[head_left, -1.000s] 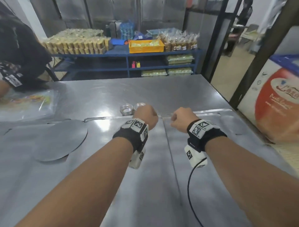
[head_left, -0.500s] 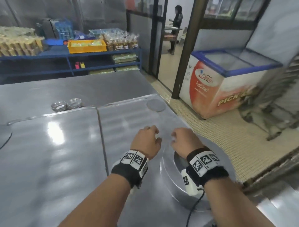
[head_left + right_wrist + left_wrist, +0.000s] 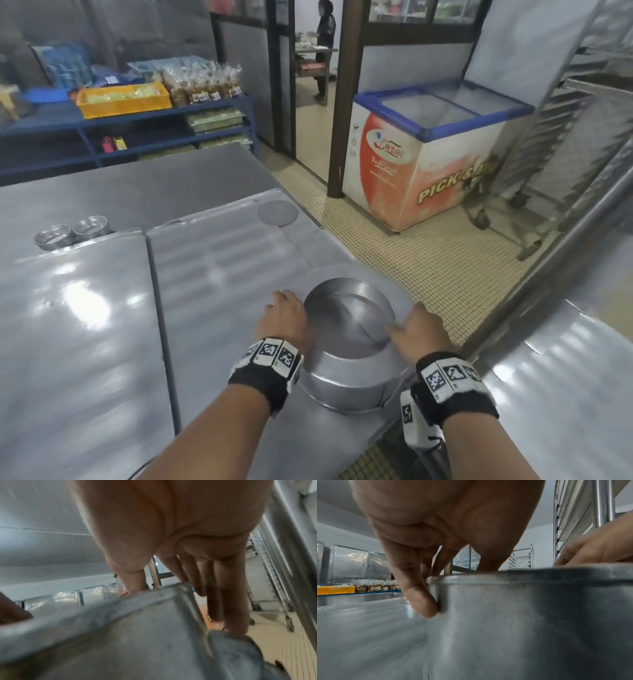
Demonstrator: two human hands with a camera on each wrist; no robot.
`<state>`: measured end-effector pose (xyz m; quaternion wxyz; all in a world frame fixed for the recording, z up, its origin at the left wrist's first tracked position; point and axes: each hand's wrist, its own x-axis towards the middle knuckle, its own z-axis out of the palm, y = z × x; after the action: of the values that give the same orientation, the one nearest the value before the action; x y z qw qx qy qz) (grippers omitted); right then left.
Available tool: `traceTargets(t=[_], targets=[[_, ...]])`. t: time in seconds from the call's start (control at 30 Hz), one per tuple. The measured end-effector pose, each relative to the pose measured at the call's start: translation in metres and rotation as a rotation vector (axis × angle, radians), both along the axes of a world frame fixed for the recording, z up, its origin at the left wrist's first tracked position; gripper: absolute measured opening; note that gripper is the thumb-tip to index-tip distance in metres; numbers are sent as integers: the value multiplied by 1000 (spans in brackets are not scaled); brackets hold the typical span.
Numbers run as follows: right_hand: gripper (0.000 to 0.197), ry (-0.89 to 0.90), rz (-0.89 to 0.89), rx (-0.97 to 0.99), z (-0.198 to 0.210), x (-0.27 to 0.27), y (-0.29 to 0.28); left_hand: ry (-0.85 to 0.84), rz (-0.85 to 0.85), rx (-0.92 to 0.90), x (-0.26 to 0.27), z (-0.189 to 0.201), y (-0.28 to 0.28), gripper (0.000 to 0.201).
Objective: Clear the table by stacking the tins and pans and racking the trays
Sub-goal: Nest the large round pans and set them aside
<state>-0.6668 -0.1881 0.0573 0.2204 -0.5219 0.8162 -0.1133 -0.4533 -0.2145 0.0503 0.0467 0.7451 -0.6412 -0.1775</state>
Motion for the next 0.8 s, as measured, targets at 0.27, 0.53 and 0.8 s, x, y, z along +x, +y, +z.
traceTargets(t=[0.27,0.53,0.8], targets=[[51,-100,-102,-97,14,4,-4,67,31,-37,15,15,-3,39],[59,-229,0,-239,54,58,-16,181,218,-191,73,59,18,51],[50,-375,199,-412,65,159,-9,373,485,-329,176,89,68,65]])
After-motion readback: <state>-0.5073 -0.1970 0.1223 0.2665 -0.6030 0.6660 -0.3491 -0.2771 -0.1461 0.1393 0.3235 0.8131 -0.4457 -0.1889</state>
